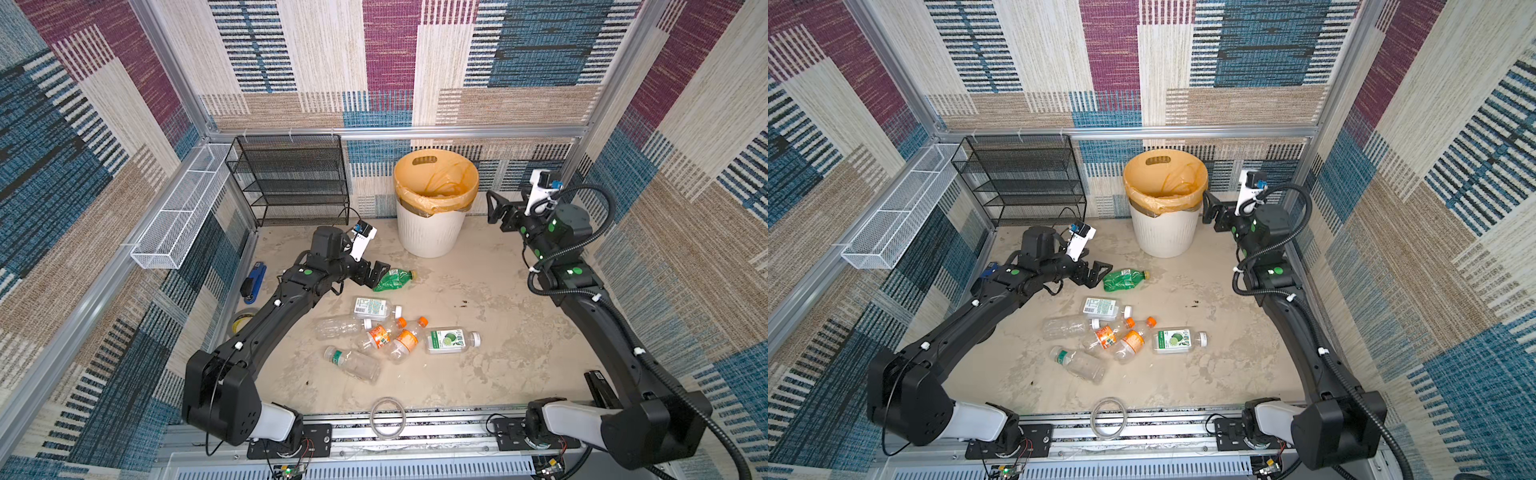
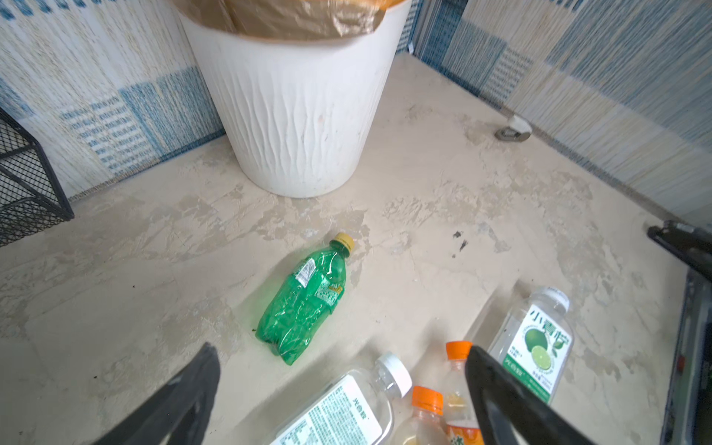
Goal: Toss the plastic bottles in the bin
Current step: 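Withdraw right gripper while left gripper reaches green yellow-cap bottle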
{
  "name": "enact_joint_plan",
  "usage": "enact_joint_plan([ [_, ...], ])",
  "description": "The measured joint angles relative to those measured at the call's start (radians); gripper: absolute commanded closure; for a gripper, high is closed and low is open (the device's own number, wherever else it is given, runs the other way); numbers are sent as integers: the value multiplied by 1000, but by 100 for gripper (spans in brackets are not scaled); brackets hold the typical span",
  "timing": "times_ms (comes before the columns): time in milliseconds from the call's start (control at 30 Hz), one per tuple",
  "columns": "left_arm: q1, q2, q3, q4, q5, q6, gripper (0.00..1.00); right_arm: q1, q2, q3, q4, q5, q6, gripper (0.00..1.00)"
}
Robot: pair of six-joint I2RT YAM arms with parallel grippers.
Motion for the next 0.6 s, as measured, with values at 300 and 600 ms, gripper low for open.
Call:
enact_joint_plan([
  [300, -40, 272, 211, -146, -64, 187, 0, -100, -160, -318, -14, -23, 60, 1],
  [600, -119, 463, 284, -208, -219, 372, 0, -109, -201, -388, 4, -49, 81, 1],
])
